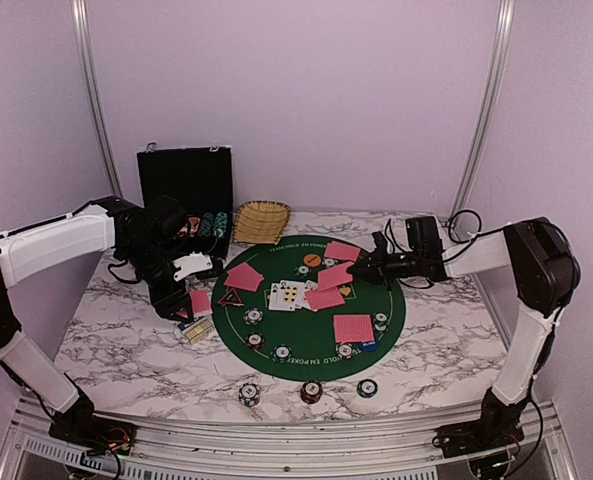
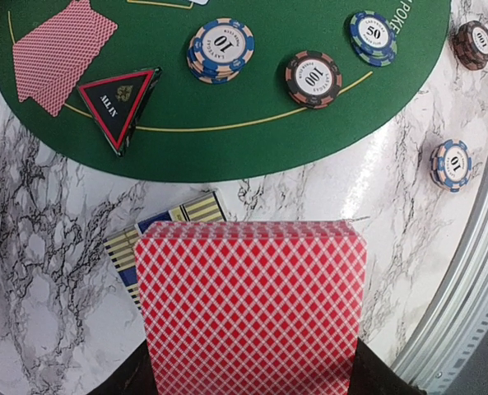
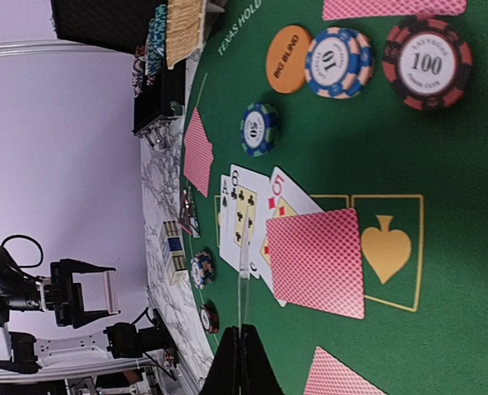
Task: Distribute texas hold em gaming equipment
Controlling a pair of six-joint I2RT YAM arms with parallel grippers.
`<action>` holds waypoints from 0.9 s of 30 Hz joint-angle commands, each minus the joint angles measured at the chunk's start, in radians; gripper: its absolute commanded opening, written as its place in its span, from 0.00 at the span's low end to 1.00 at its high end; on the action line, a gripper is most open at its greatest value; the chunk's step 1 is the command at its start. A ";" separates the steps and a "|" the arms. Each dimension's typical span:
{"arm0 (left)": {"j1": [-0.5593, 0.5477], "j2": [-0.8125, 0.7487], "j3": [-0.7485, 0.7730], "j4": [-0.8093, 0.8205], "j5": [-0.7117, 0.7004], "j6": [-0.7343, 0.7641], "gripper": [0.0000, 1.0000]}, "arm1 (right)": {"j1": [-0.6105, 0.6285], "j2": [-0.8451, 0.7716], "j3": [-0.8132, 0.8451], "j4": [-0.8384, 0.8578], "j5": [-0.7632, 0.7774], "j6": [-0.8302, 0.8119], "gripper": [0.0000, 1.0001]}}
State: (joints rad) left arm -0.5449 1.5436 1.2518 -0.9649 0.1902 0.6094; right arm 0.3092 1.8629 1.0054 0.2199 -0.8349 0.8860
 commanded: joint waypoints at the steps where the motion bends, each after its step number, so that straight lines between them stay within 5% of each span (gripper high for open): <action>1: 0.012 -0.042 -0.038 0.035 0.008 -0.003 0.00 | -0.018 0.028 0.047 -0.170 0.064 -0.167 0.00; 15: 0.079 -0.028 -0.176 0.140 -0.029 0.032 0.00 | -0.018 0.114 0.153 -0.366 0.214 -0.314 0.01; 27: 0.230 -0.066 -0.280 0.212 -0.078 0.045 0.00 | -0.012 0.033 0.148 -0.407 0.257 -0.341 0.50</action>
State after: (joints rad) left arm -0.3626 1.5131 0.9817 -0.7975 0.1268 0.6399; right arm 0.2943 1.9511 1.1259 -0.1566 -0.6083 0.5655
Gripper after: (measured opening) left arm 0.651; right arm 0.454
